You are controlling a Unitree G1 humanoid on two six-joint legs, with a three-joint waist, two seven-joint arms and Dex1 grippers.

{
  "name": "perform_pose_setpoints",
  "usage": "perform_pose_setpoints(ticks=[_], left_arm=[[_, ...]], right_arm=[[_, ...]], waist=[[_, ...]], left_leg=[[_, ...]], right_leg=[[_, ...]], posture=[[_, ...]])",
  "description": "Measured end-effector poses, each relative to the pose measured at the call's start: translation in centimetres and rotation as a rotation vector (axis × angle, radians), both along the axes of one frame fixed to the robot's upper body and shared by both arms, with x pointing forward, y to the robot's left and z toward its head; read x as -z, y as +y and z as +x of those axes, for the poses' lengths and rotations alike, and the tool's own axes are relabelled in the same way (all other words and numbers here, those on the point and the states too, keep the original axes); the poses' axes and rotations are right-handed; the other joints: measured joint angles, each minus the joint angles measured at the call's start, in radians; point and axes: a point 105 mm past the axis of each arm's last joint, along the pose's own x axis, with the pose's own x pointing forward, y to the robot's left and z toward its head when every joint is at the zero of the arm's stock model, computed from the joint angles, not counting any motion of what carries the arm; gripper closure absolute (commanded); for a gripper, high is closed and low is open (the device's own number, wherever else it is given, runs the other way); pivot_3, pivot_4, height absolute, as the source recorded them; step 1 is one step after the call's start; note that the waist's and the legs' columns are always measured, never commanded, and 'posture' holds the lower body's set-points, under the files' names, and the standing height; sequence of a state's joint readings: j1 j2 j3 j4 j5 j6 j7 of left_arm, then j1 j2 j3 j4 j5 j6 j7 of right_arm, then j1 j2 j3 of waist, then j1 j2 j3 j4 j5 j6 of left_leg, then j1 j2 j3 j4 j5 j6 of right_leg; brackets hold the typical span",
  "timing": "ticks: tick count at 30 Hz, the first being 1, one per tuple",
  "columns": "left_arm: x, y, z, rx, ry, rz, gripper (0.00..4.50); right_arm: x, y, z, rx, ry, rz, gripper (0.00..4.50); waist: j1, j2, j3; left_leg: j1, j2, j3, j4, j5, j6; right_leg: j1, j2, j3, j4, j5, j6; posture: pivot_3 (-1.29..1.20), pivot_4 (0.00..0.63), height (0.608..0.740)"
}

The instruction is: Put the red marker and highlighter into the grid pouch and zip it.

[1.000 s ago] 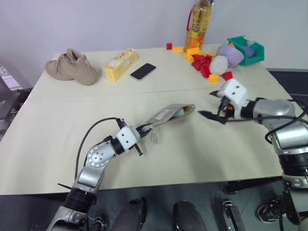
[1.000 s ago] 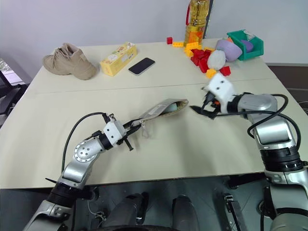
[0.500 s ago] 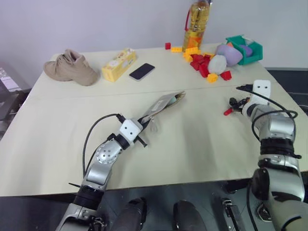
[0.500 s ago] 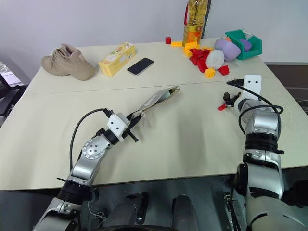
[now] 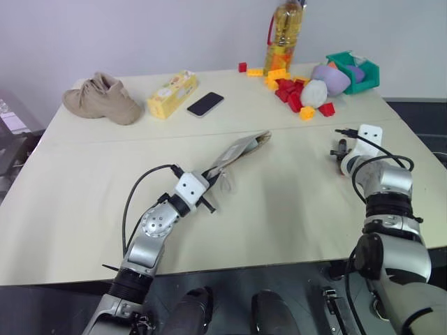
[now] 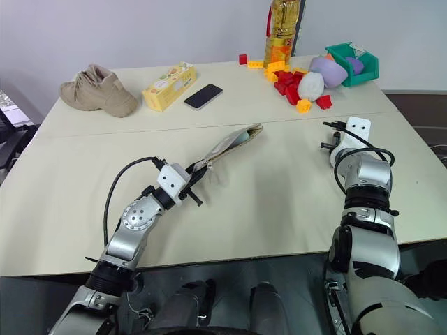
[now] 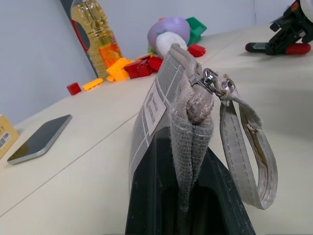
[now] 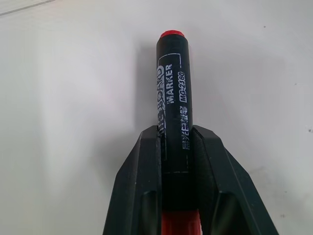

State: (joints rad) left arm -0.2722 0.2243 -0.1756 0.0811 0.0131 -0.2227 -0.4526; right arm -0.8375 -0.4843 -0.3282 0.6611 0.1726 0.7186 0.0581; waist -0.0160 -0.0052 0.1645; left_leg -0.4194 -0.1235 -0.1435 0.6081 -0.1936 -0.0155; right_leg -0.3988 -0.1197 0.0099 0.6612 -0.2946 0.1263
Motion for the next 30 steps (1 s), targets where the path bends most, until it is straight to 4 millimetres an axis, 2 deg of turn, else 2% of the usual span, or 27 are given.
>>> perform_pose_setpoints(ticks=[4,6,8,10,14,17,25,30], left_arm=[[0.0,-0.2,0.0,0.004,0.000,-0.003,4.50],[-0.1,-0.1,0.0,0.006,0.000,-0.004,4.50],[-0.1,0.0,0.0,0.009,-0.001,0.002,4.50],[-0.1,-0.2,0.0,0.018,-0.002,0.004,4.50],[-0.1,-0.2,-0.1,0.032,0.002,0.001,4.50],[-0.2,-0.3,-0.1,0.041,0.004,-0.003,4.50],[-0.3,-0.4,-0.1,0.048,0.002,-0.002,4.50],[0.2,-0.7,-0.8,0.118,-0.007,0.079,4.50]], right_arm=[[-2.6,2.8,0.3,-0.278,-0.105,-0.214,4.17],[-4.9,4.7,-0.4,-0.482,-0.190,-0.401,4.17],[-7.2,7.8,-1.9,-0.725,-0.281,-0.572,4.17],[-8.0,9.8,-3.1,-0.868,-0.322,-0.643,4.17],[-6.9,11.2,-4.8,-1.041,-0.271,-0.730,4.17],[-6.3,12.0,-5.3,-1.110,-0.245,-0.764,4.17],[-5.8,12.1,-5.6,-1.164,-0.209,-0.834,4.17],[-5.3,12.7,-6.2,-1.273,-0.196,-1.005,4.17]], waist=[[0.000,0.000,0.000],[0.003,0.000,0.000],[0.002,0.000,0.000],[0.001,0.000,0.000],[0.006,0.000,0.000],[0.005,0.000,0.000],[0.006,0.000,0.000],[0.006,0.000,0.000]], left_leg=[[0.000,0.000,0.002,0.000,0.000,0.001],[-0.002,0.000,0.001,0.002,-0.001,0.001],[-0.003,0.000,0.002,0.003,-0.001,0.001],[-0.003,0.000,0.002,0.003,-0.001,0.001],[-0.004,-0.001,0.001,0.005,-0.001,0.002],[-0.004,-0.001,0.002,0.005,-0.002,0.002],[-0.004,-0.001,0.002,0.005,-0.002,0.002],[-0.005,-0.001,0.002,0.005,-0.002,0.002]], right_leg=[[-0.002,0.000,0.002,0.001,0.000,0.001],[-0.003,0.000,0.002,0.001,-0.001,0.002],[-0.003,0.000,0.002,0.001,-0.001,0.003],[-0.003,0.000,0.002,0.001,-0.001,0.003],[-0.003,0.000,0.002,0.001,0.000,0.003],[-0.003,0.000,0.002,0.001,0.000,0.003],[-0.004,0.000,0.003,0.001,0.000,0.003],[-0.005,0.000,0.003,0.001,0.000,0.003]], posture=[[0.00,0.150,0.740],[0.00,0.150,0.740],[0.00,0.150,0.740],[0.00,0.150,0.740],[0.00,0.150,0.740],[0.00,0.150,0.740],[0.00,0.150,0.740],[0.00,0.150,0.740]])
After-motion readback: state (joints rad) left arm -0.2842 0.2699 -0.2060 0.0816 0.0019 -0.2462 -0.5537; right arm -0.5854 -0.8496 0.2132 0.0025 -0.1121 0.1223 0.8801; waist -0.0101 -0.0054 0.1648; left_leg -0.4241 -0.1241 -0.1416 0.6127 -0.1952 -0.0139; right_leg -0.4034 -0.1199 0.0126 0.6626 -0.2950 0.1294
